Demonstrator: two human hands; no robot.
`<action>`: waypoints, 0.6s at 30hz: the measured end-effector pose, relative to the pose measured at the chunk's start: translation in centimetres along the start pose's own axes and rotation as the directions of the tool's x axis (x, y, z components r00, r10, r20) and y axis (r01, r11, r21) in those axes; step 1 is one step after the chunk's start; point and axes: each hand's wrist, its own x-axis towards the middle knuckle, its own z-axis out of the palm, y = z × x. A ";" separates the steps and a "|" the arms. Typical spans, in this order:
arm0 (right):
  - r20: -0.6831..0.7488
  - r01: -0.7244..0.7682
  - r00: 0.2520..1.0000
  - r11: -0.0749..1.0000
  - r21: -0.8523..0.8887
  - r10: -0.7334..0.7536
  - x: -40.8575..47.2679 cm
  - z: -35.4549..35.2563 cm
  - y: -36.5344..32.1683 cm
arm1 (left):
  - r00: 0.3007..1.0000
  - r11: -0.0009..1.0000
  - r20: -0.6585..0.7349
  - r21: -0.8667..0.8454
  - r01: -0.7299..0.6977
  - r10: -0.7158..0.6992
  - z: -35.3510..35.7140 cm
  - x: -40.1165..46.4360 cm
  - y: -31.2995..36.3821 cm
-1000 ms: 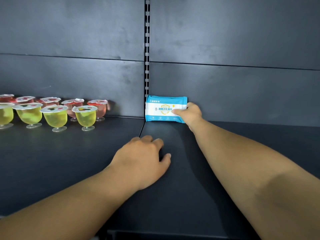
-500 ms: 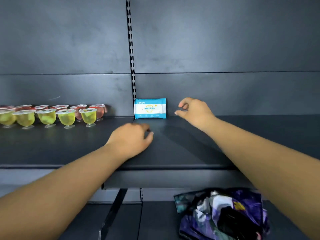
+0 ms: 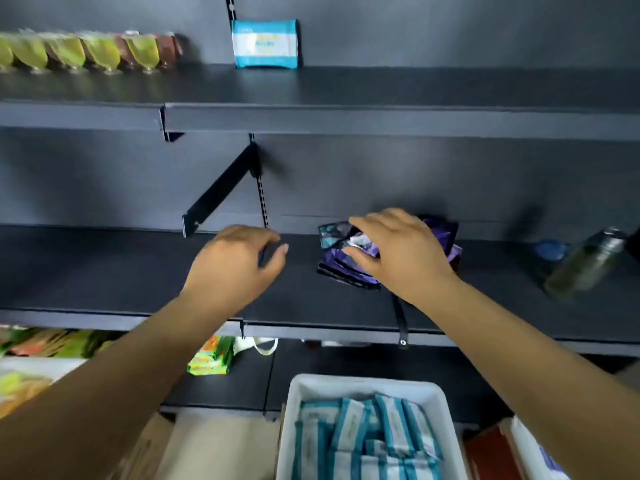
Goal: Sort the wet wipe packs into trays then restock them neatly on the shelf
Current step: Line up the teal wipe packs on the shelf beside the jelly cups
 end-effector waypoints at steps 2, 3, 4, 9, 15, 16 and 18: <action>0.112 -0.039 0.993 0.999 0.032 0.035 -3.7 2.0 -0.1 | 0.990 0.996 0.119 -0.027 0.084 -0.080 3.7 -2.9 -0.7; 0.172 -0.066 0.983 0.997 0.044 0.057 -5.6 3.2 -0.2 | 0.975 0.990 0.182 -0.035 0.134 -0.126 5.6 -4.3 -1.0; 0.217 -0.094 0.973 0.994 0.048 0.081 -7.5 4.4 -0.2 | 0.961 0.984 0.226 -0.039 0.176 -0.162 7.4 -5.6 -1.4; 0.425 -0.255 0.877 0.967 0.019 0.223 -16.5 11.2 -1.0 | 0.845 0.936 0.451 -0.056 0.349 -0.288 16.8 -13.2 -3.6; 0.713 -0.474 0.600 0.880 -0.047 0.361 -27.5 17.9 -3.7 | 0.609 0.859 0.678 0.065 0.507 -0.411 25.3 -22.5 -5.9; 0.788 -0.523 0.485 0.848 -0.085 0.379 -29.5 19.0 -4.4 | 0.546 0.825 0.706 0.095 0.558 -0.451 26.7 -24.0 -6.1; 0.867 -0.577 0.308 0.802 -0.157 0.391 -33.0 20.9 -5.8 | 0.445 0.757 0.738 0.134 0.640 -0.507 29.1 -26.4 -6.7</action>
